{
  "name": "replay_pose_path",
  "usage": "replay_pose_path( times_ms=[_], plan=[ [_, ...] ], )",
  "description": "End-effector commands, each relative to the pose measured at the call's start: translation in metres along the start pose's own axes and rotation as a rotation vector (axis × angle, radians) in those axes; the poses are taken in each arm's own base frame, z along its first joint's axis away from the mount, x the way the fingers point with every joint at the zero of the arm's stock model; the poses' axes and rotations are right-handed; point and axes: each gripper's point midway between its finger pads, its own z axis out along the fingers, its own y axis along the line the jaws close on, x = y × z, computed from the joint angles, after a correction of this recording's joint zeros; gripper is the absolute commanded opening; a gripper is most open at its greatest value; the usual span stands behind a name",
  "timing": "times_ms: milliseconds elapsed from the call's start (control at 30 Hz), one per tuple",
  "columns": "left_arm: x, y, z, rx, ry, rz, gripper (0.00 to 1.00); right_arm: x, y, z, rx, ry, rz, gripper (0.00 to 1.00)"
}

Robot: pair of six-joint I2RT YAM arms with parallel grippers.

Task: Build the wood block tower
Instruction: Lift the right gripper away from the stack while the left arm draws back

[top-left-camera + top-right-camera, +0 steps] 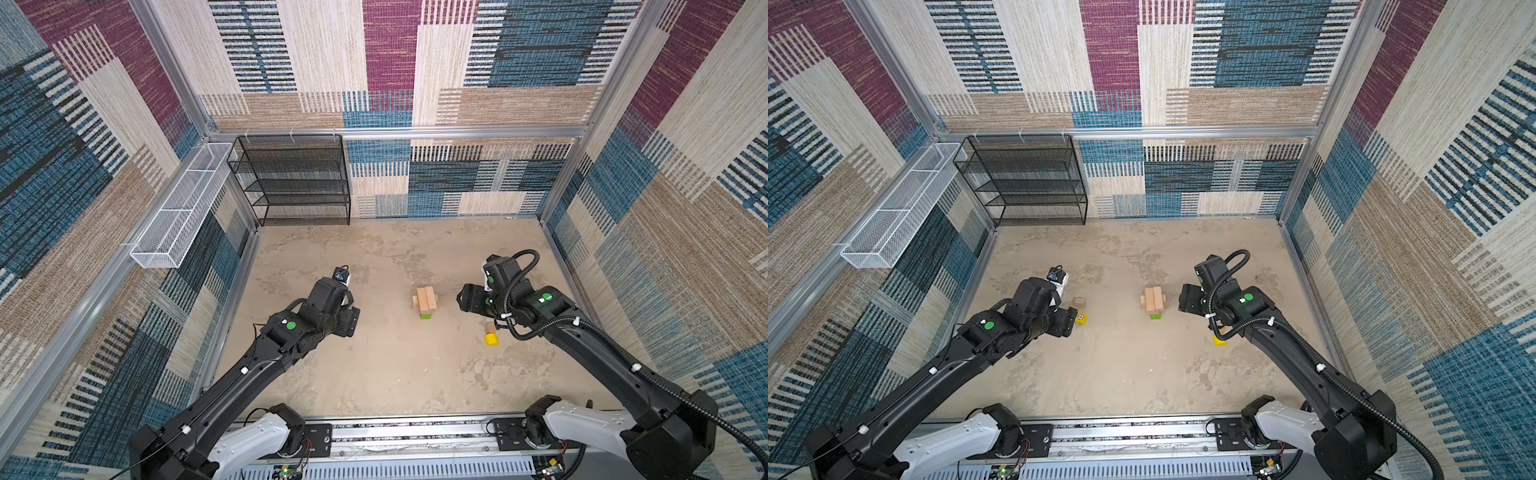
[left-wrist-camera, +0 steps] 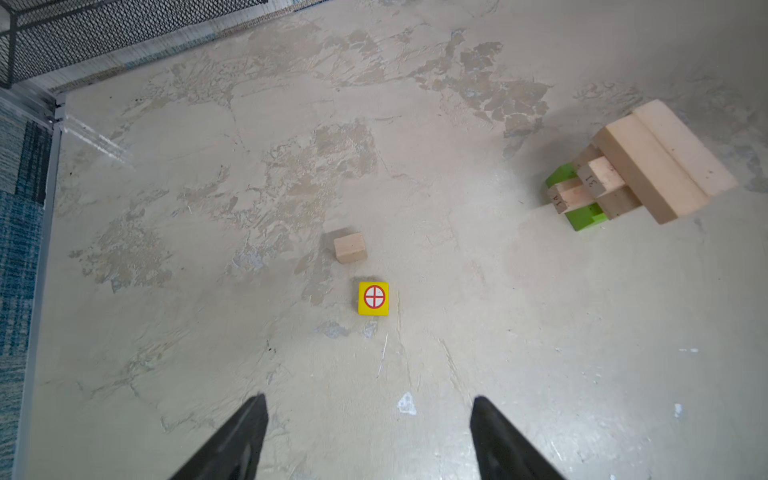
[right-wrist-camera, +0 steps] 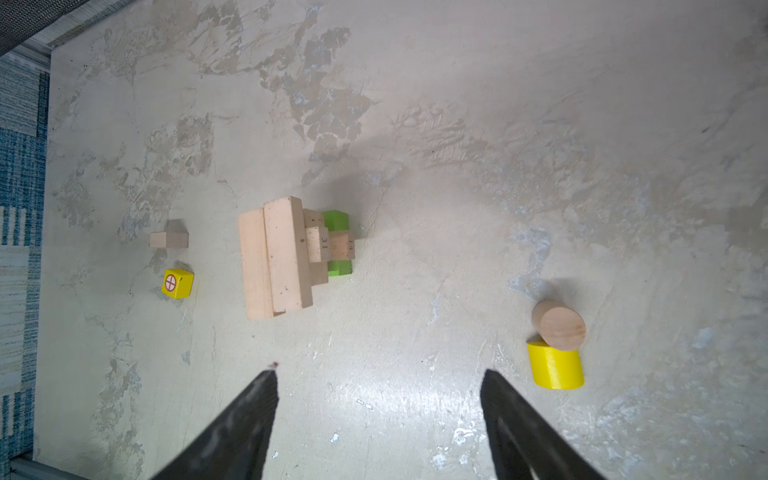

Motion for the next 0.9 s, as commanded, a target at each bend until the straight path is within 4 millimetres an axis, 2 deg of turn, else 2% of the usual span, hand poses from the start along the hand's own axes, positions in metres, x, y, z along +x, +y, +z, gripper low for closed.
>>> replay_pose_path(
  times_ms=[0, 133, 200, 333, 433, 500, 667, 867],
  plan=[
    [-0.004, -0.005, -0.001, 0.059, -0.008, -0.038, 0.81, -0.007, -0.001, -0.007, 0.032, -0.019, 0.021, 0.78],
    [-0.009, -0.001, -0.004, 0.072, -0.037, -0.068, 0.81, -0.017, 0.011, -0.013, 0.035, -0.029, -0.001, 0.75],
    [-0.012, 0.004, -0.008, 0.075, -0.051, -0.093, 0.81, -0.021, 0.024, -0.014, 0.032, -0.024, -0.029, 0.74],
    [-0.015, 0.016, -0.015, 0.077, -0.079, -0.146, 0.81, -0.029, 0.067, -0.014, 0.046, -0.009, -0.134, 0.73],
    [-0.015, 0.03, -0.02, 0.057, -0.106, -0.189, 0.81, -0.035, 0.112, -0.012, 0.023, -0.012, -0.207, 0.73],
    [-0.014, 0.039, -0.023, 0.04, -0.123, -0.218, 0.81, -0.034, 0.145, -0.005, 0.002, -0.014, -0.252, 0.72],
    [-0.012, 0.052, -0.025, 0.027, -0.136, -0.27, 0.8, -0.015, 0.204, 0.029, -0.023, 0.009, -0.306, 0.72],
    [-0.007, 0.071, -0.02, -0.016, -0.107, -0.355, 0.79, 0.015, 0.255, 0.069, -0.041, 0.024, -0.333, 0.72]
  ],
)
